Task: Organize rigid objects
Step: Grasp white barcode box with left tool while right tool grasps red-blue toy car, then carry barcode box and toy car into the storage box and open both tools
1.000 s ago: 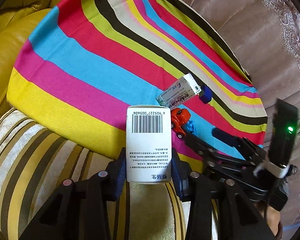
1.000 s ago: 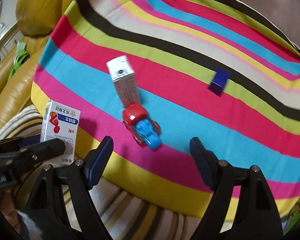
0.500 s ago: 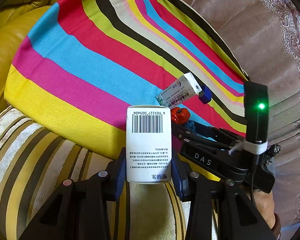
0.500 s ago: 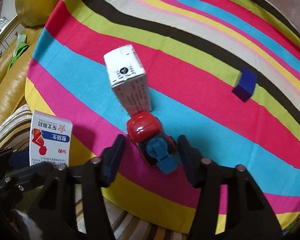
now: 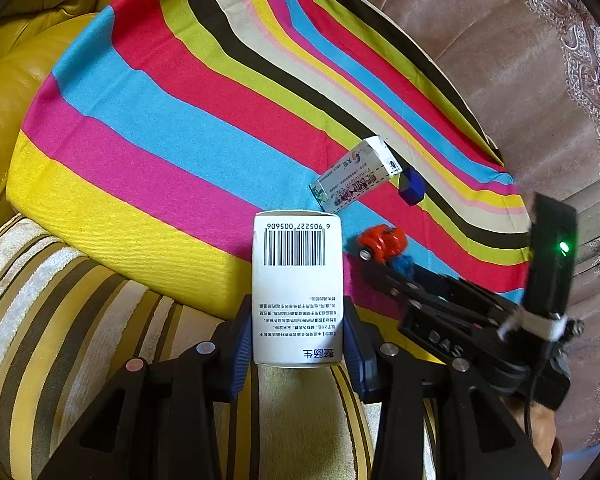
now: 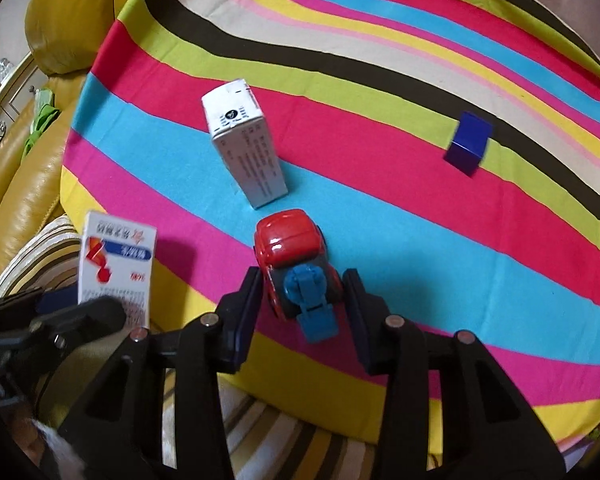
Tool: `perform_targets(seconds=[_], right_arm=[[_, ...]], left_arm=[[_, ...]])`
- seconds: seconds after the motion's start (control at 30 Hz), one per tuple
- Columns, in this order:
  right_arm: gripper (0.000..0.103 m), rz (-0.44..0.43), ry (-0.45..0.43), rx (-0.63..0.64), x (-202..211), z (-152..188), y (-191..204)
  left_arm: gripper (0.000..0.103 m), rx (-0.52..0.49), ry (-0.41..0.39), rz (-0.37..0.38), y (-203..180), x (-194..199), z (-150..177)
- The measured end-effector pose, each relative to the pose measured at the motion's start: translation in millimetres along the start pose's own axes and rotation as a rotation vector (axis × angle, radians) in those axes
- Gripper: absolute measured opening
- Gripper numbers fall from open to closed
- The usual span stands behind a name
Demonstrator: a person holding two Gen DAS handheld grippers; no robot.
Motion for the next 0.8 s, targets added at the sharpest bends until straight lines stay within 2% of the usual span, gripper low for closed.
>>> perform_targets(seconds=[0.37, 0.8], right_arm=[[0.045, 0.094, -0.099, -0.018, 52.9, 17.3, -14.6], [0.045, 0.163, -0.167, -0.089, 94.2, 36.9, -33.9]], left_arm=[[0.041, -0.014, -0.006, 0.018, -2.1, 1.9, -4.6], [0.041, -0.064, -0.006, 0.08, -41.0, 16.6, 12.2]])
Point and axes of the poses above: each gripper's, at about its wrist camera, not at the fingertips, and x roughly against the way its jaws point, y to its left, z to its underside, the point moved 7 cm from there along -x, roughly the way its jaws point, and after that the axes turned 14 degrees about -y, right-handed, at the moved point
